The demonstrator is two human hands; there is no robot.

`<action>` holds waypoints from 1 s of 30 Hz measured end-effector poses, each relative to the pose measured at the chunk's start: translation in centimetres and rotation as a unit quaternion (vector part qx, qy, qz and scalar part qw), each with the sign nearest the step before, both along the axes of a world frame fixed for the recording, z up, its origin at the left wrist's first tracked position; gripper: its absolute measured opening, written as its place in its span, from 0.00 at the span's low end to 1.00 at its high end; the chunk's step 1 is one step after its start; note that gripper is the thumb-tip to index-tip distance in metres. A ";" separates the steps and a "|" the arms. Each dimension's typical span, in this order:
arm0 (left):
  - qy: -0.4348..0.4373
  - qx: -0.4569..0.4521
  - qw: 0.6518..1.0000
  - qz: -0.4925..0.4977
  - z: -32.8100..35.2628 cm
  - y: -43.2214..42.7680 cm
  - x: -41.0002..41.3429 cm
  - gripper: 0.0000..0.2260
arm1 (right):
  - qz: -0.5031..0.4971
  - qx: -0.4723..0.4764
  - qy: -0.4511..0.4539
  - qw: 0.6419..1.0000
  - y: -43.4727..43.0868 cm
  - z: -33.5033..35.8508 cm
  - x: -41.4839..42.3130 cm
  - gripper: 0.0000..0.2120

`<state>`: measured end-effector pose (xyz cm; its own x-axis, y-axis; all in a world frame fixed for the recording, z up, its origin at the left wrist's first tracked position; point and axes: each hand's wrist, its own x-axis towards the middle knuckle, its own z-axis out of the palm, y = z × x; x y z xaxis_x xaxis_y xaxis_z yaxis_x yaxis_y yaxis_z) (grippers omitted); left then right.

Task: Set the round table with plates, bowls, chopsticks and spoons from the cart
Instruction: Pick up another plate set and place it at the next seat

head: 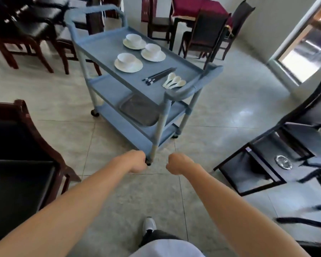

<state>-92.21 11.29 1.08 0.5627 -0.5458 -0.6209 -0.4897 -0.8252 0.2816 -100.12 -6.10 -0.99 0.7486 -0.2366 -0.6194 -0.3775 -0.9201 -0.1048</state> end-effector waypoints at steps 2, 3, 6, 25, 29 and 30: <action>-0.011 0.002 1.000 0.019 0.2 0.1 2.3 0.10 | 0.014 0.002 -0.024 1.000 -0.5 0.6 3.1 0.09; -0.013 0.007 0.999 0.030 0.4 0.3 3.4 0.11 | 0.023 0.005 -0.030 0.999 -0.5 0.7 4.7 0.08; -0.023 0.002 0.996 0.085 0.5 1.1 6.8 0.10 | 0.061 0.015 -0.035 0.997 0.0 0.5 9.7 0.07; -0.041 -0.056 0.997 0.042 -3.3 -1.5 45.9 0.06 | -0.046 0.060 -0.054 0.996 -1.1 -0.5 44.6 0.06; -0.077 -0.121 0.989 0.043 -1.6 -7.1 55.0 0.07 | -0.203 0.048 -0.087 0.974 -5.3 -0.4 48.3 0.06; -0.090 -0.149 0.983 0.054 -1.4 -8.6 56.7 0.10 | -0.236 0.035 -0.092 0.967 -6.4 -0.4 48.5 0.06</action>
